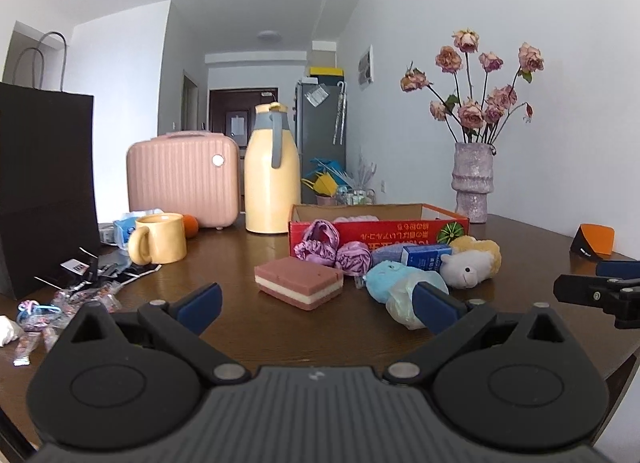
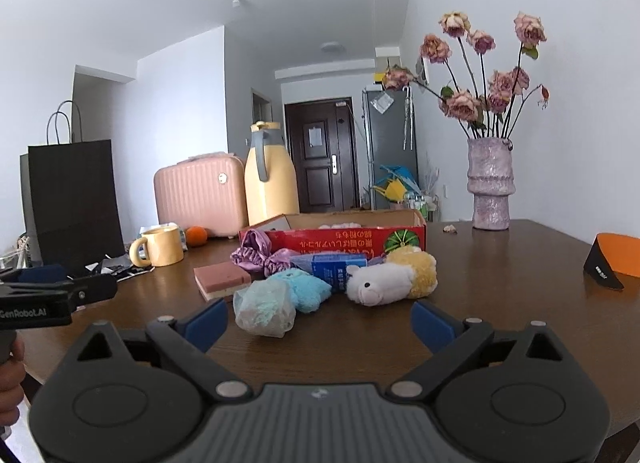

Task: Organize soft objects
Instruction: 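Grasp the pink-and-cream layered sponge with both tools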

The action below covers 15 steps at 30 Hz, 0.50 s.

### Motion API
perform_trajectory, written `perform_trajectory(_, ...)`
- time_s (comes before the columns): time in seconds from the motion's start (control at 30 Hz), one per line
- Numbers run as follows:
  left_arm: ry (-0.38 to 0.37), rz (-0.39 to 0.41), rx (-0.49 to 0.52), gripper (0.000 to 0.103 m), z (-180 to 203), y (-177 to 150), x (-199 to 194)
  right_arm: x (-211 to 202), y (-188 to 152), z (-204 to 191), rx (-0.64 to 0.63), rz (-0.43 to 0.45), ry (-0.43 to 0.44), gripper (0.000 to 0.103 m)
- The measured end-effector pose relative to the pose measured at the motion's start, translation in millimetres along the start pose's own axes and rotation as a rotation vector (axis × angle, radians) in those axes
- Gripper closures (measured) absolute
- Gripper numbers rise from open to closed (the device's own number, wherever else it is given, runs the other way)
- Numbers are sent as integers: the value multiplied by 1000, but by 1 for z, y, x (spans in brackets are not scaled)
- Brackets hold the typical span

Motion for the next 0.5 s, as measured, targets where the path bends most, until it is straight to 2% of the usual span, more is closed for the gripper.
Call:
perform_trajectory(0.33, 9, -84, -29, 0, -17, 2, 55, 45, 10, -1, -13, -67, 2, 5)
perform_trajectory(0.4, -8, -74, -15, 0, -27, 10, 67, 57, 15, -3, 0, -80, 8, 9)
perform_trajectory(0.5, -33, -57, -19, 0, -57, 23, 94, 77, 23, -16, 32, -111, 73, 17)
Point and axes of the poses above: each gripper's, at about its wrist camera, not at the fingertips, and x roughly the way its jaws point, z to its right, y to its top, the point moved 7 cm from there along x, roughly the way its jaws point, and after that the axes turned 3 degrees about x, right-handed, at the moved point
